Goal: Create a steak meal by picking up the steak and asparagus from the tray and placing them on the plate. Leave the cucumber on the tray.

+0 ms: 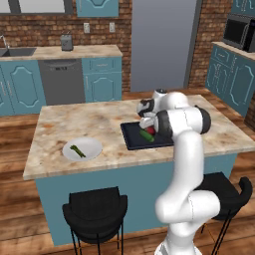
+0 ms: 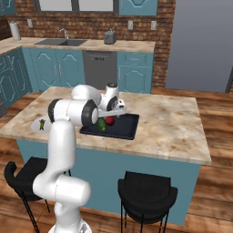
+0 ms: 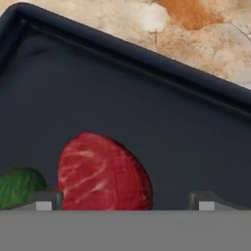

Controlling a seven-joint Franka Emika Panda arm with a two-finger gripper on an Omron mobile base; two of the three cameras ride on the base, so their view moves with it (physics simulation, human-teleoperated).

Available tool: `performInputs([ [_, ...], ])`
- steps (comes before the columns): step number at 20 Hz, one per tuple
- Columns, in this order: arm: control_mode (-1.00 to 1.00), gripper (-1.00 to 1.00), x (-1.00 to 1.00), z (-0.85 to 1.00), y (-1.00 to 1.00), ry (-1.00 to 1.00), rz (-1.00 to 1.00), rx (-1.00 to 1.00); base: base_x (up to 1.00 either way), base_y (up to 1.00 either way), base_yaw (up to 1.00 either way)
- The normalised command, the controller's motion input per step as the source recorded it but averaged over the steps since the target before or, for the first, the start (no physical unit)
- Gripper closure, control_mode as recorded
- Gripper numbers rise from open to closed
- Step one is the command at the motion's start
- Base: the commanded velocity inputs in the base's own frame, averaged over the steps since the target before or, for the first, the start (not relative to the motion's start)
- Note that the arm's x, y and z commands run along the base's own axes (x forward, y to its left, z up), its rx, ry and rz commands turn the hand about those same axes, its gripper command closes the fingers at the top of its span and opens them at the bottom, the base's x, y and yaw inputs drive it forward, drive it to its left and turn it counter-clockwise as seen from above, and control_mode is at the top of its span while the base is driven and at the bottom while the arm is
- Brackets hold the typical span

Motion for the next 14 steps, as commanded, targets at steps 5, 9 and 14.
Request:
performInputs([
  [5,-1.0,-1.0,0.1,-0.61,0.0,0.0,0.01,0.0,0.0,0.0,0.0],
  [9,-1.0,-1.0,-0.1,-0.46,0.01,0.0,0.02,0.0,0.0,0.0,0.0],
  [14,-1.0,-1.0,-0.49,-0.45,0.04,0.0,0.03,0.0,0.0,0.0,0.0],
])
